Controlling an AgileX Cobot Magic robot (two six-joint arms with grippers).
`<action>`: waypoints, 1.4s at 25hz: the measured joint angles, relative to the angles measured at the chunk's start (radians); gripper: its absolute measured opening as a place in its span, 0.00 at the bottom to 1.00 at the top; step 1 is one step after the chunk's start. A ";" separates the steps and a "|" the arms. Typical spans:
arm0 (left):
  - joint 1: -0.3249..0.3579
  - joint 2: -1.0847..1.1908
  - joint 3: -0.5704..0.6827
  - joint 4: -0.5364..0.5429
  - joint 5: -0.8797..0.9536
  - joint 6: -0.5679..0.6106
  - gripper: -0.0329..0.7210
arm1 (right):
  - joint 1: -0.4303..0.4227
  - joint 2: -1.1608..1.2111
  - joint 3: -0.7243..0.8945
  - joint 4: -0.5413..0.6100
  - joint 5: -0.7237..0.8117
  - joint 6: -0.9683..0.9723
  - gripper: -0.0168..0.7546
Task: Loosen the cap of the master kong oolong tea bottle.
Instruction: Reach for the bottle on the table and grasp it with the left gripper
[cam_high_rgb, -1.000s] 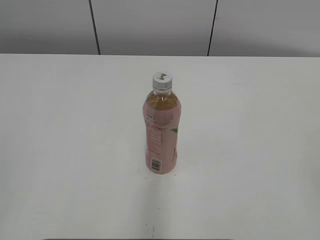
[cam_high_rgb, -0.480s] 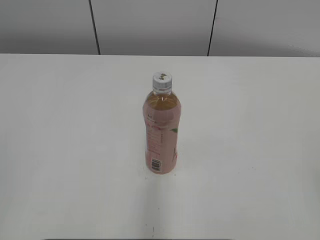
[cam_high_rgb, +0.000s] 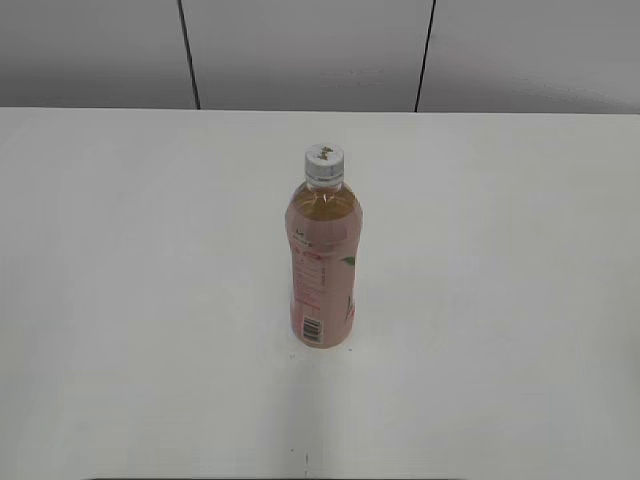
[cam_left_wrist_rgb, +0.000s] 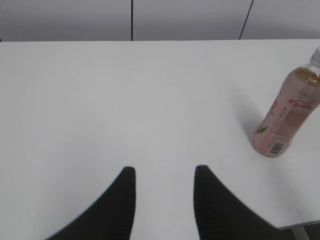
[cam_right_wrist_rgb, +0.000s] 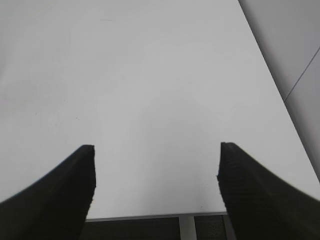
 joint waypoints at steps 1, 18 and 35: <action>0.000 0.022 0.000 -0.001 -0.002 0.000 0.36 | 0.000 0.000 0.000 0.000 0.000 0.000 0.77; -0.017 0.697 -0.012 -0.018 -0.829 0.060 0.36 | 0.000 0.000 0.000 0.000 0.000 0.000 0.77; -0.314 1.275 0.217 0.015 -1.498 0.094 0.65 | 0.000 0.000 0.000 0.000 0.000 0.000 0.77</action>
